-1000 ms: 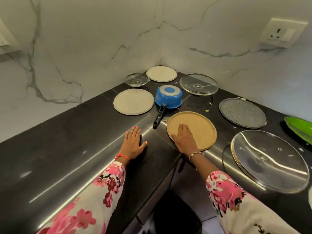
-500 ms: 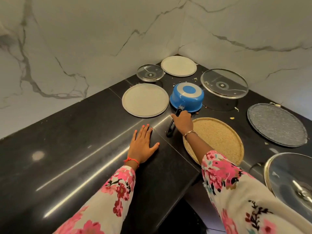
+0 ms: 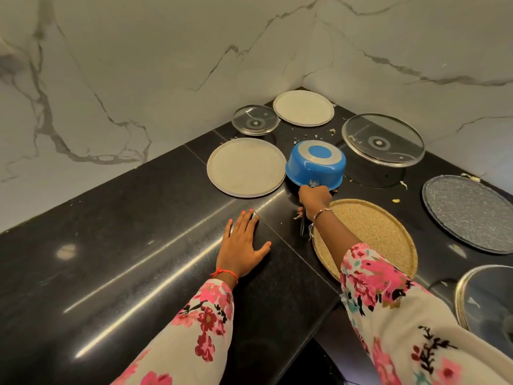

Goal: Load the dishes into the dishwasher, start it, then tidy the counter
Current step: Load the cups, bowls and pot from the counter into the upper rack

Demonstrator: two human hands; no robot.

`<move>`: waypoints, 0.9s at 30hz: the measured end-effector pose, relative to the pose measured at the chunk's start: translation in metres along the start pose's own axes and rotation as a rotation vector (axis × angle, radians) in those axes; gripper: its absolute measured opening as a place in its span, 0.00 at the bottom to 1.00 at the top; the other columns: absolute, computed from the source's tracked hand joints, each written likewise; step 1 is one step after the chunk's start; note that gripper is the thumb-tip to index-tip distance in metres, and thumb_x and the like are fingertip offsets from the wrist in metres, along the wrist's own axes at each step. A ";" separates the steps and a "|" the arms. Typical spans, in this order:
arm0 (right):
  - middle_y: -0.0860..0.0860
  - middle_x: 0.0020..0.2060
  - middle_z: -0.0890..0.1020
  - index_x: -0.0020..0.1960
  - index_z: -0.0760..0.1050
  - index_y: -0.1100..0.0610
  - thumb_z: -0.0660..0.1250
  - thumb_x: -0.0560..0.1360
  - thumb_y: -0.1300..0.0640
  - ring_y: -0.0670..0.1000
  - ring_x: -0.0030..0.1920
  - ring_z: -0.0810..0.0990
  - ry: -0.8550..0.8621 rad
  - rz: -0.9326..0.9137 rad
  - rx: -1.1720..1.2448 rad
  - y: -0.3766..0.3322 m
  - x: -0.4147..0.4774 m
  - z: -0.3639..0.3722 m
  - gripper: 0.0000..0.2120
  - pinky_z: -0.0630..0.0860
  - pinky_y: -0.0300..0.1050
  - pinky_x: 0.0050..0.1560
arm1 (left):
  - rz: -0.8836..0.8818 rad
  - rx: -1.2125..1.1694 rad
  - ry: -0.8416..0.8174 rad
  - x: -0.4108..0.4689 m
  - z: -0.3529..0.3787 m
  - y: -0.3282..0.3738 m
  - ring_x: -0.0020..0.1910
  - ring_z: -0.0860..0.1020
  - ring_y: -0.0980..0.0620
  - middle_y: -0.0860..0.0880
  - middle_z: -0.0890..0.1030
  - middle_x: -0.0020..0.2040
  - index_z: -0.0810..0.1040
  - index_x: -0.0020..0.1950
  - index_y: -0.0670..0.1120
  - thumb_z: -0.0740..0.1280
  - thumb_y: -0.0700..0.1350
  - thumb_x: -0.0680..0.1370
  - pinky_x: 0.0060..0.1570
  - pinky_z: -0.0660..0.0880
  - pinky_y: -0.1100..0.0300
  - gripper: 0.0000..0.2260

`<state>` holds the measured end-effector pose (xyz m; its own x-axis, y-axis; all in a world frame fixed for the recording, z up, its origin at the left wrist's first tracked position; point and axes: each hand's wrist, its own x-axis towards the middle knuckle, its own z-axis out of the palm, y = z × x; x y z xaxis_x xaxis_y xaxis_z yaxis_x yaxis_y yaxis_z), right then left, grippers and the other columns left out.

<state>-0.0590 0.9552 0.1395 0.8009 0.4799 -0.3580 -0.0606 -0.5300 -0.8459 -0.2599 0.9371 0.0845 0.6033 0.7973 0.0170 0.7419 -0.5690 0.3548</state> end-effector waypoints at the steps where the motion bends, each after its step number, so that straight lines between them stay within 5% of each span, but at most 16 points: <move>1: 0.56 0.46 0.74 0.56 0.69 0.64 0.65 0.72 0.59 0.55 0.39 0.77 0.009 0.005 0.021 0.000 0.000 -0.001 0.15 0.78 0.49 0.38 | 0.000 0.005 -0.003 0.000 0.000 0.000 0.76 0.46 0.54 0.51 0.51 0.78 0.53 0.76 0.49 0.43 0.68 0.69 0.72 0.36 0.55 0.40; 13: 0.59 0.45 0.75 0.41 0.66 0.57 0.67 0.72 0.56 0.56 0.37 0.77 0.071 -0.156 -0.001 0.022 -0.035 -0.032 0.09 0.76 0.48 0.34 | 0.023 -0.016 0.035 -0.001 0.001 0.001 0.76 0.50 0.52 0.49 0.55 0.77 0.58 0.75 0.48 0.44 0.68 0.68 0.74 0.42 0.51 0.40; 17: 0.59 0.46 0.77 0.46 0.69 0.59 0.63 0.74 0.52 0.55 0.31 0.77 0.080 -0.179 0.039 0.039 -0.067 -0.052 0.10 0.72 0.39 0.23 | 0.029 -0.019 0.029 -0.003 0.001 0.001 0.76 0.51 0.50 0.47 0.56 0.77 0.58 0.75 0.46 0.47 0.66 0.70 0.74 0.44 0.49 0.39; 20: 0.60 0.48 0.78 0.49 0.72 0.60 0.63 0.71 0.48 0.59 0.43 0.80 0.113 -0.198 0.022 0.057 -0.096 -0.074 0.15 0.80 0.51 0.39 | 0.018 -0.014 0.011 -0.009 0.000 0.006 0.76 0.50 0.48 0.45 0.54 0.77 0.56 0.76 0.43 0.55 0.60 0.78 0.74 0.43 0.48 0.32; 23: 0.57 0.42 0.77 0.44 0.70 0.57 0.63 0.73 0.49 0.57 0.38 0.79 0.093 -0.241 0.021 0.082 -0.137 -0.101 0.10 0.77 0.46 0.32 | -0.032 -0.138 -0.002 -0.036 -0.002 0.021 0.76 0.51 0.46 0.43 0.56 0.76 0.58 0.74 0.40 0.60 0.54 0.79 0.74 0.45 0.47 0.29; 27: 0.54 0.38 0.76 0.37 0.69 0.51 0.62 0.70 0.46 0.60 0.43 0.79 0.109 -0.284 -0.008 0.132 -0.200 -0.141 0.10 0.77 0.56 0.43 | 0.084 -0.204 0.033 -0.112 0.009 0.058 0.76 0.53 0.46 0.43 0.60 0.75 0.60 0.74 0.40 0.63 0.52 0.77 0.74 0.46 0.50 0.29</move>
<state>-0.1433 0.6906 0.1557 0.8442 0.5324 -0.0629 0.1795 -0.3912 -0.9026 -0.2817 0.8134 0.0952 0.6481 0.7570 0.0834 0.6132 -0.5836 0.5323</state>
